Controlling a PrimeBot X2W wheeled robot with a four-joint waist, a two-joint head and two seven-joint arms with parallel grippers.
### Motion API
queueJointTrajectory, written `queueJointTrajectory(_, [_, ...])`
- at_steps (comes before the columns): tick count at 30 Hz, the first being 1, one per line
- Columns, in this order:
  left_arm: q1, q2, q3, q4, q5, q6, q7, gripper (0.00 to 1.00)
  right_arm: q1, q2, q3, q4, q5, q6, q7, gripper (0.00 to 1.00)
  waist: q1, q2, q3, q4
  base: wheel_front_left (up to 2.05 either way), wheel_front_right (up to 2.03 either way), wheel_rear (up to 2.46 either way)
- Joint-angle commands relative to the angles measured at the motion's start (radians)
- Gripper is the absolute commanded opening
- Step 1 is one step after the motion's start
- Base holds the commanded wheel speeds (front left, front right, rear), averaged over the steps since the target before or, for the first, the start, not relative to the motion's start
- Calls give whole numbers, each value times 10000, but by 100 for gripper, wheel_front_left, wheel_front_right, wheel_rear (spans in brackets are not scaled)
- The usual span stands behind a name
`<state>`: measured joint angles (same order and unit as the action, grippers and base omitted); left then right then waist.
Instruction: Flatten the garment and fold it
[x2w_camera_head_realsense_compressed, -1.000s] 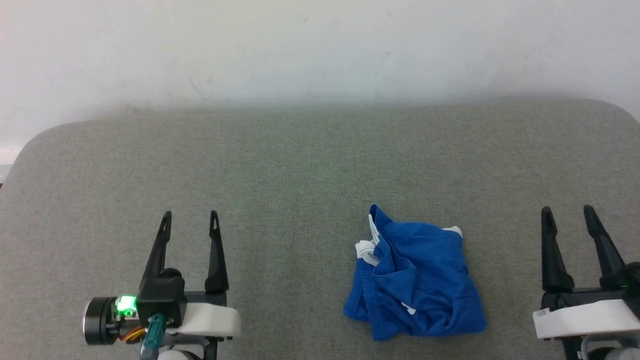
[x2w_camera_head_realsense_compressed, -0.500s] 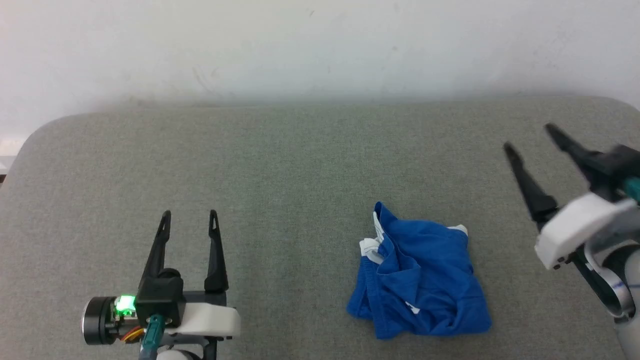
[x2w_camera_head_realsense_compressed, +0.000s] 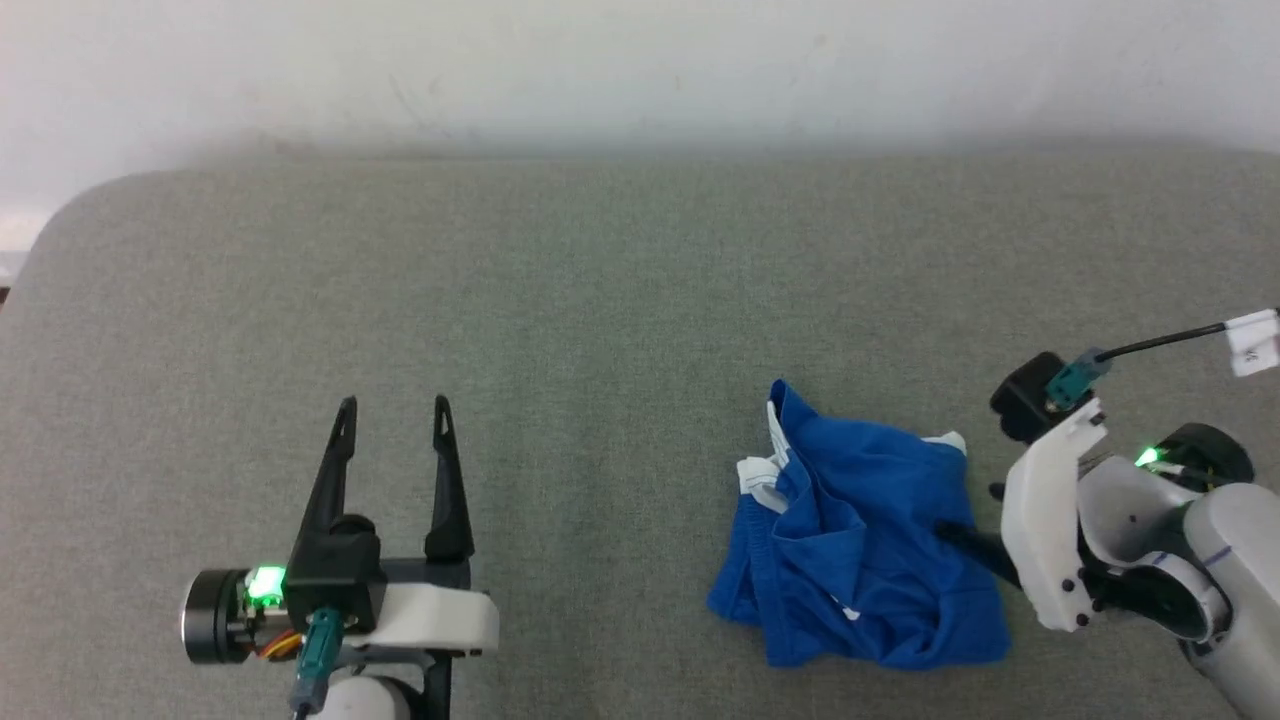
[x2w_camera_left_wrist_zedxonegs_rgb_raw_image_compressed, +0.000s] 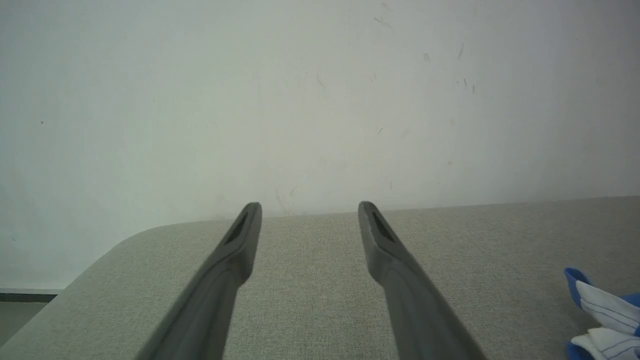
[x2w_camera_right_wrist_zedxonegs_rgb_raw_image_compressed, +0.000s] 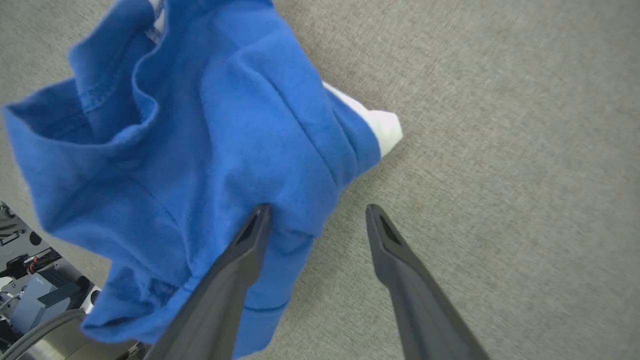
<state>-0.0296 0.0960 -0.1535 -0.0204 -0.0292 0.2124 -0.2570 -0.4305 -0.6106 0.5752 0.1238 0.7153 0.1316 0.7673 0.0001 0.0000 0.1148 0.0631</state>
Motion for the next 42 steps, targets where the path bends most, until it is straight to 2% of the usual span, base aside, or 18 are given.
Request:
queueJointTrajectory(1, [-231,-64,-36,-26,80,-43,-47,100,-253,148,153,270,136,-9,76,100,-1,0,370,155,0,0,0])
queueJointTrajectory(7, [-628,-148,-102,-10,80,-88,-47,100,-178,436,999,1544,270,-9,-143,100,-1,0,876,379,0,0,0])
queueJointTrajectory(11, [-715,-182,-61,27,70,-67,-47,100,-237,438,1702,1918,-44,-9,-815,100,-1,0,993,394,0,0,0])
queueJointTrajectory(12, [-708,-190,-36,37,59,-53,-47,100,-314,438,1753,1958,-90,-9,-1147,69,-1,0,992,360,0,0,0])
queueJointTrajectory(13, [-689,-198,2,47,39,-37,-47,100,-405,454,1775,2014,-112,-9,-1458,10,-1,0,969,304,0,0,0])
queueJointTrajectory(14, [-663,-204,35,56,25,-29,-47,100,-517,420,1874,2016,-166,-9,-1710,0,-1,0,939,250,0,0,0])
queueJointTrajectory(20, [-471,-191,210,41,15,-59,-47,100,-1366,168,1975,1521,-102,-9,-2912,0,-1,0,737,-497,0,0,0])
queueJointTrajectory(25, [-435,-112,425,-227,68,-30,-47,100,-2043,-421,2144,636,-128,-9,-3105,0,-1,0,1032,-1632,0,0,0])
queueJointTrajectory(30, [-630,104,762,-649,135,40,-47,100,-2646,-1121,2114,260,-306,-9,-3149,0,-1,0,1925,-2935,0,0,0])
queueJointTrajectory(36, [-959,626,1085,-1272,396,97,-47,100,-3343,-1485,1723,952,-617,-9,-3365,0,-1,0,3159,-4090,0,0,0])
queueJointTrajectory(42, [-1549,968,1036,-1736,586,103,-47,100,-4063,-1661,1148,2276,-815,-9,-3814,0,-1,0,4207,-4208,0,0,0])
